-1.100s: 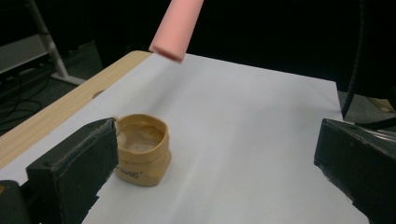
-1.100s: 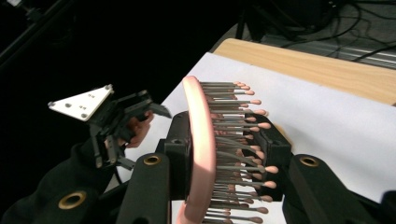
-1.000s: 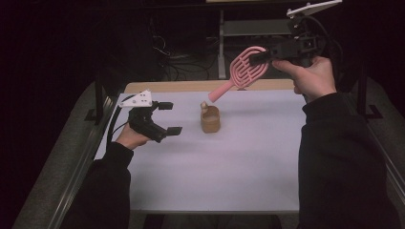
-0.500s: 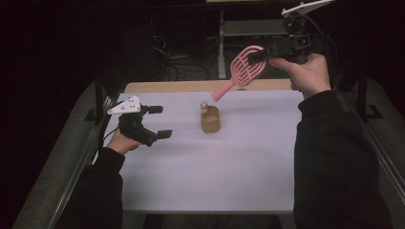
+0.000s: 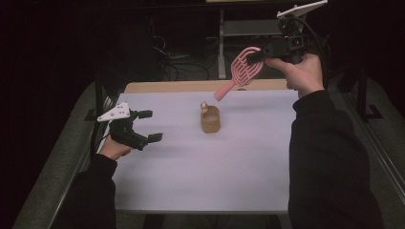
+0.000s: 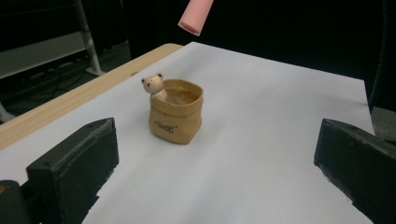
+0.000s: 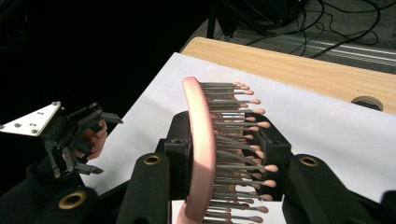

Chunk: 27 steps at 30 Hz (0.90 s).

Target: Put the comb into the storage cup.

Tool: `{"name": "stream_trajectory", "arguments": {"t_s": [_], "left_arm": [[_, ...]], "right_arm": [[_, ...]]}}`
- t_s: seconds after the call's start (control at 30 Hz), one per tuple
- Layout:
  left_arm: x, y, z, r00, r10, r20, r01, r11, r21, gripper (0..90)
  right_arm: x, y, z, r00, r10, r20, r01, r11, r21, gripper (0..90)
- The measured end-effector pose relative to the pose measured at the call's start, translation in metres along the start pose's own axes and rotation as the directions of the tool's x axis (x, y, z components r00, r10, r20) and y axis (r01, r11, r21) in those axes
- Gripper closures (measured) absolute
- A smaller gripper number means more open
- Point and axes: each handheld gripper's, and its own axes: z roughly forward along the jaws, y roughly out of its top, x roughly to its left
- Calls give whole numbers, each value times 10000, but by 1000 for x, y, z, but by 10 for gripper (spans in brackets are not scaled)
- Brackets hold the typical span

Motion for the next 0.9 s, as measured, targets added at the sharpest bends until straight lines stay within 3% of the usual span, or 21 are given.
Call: {"name": "stream_trajectory", "arguments": {"t_s": [0.57, 0.9], "left_arm": [[3, -28, -24, 9978, -319, -577, 314, 9995, -90, 0], [2, -40, -30, 9965, -452, -700, 444, 9989, -123, 0]], "right_arm": [[-14, -2, 36, 9995, 304, 59, -307, 9985, 458, 630], [-21, -7, 54, 9992, 401, 69, -405, 9963, 761, 630]]}}
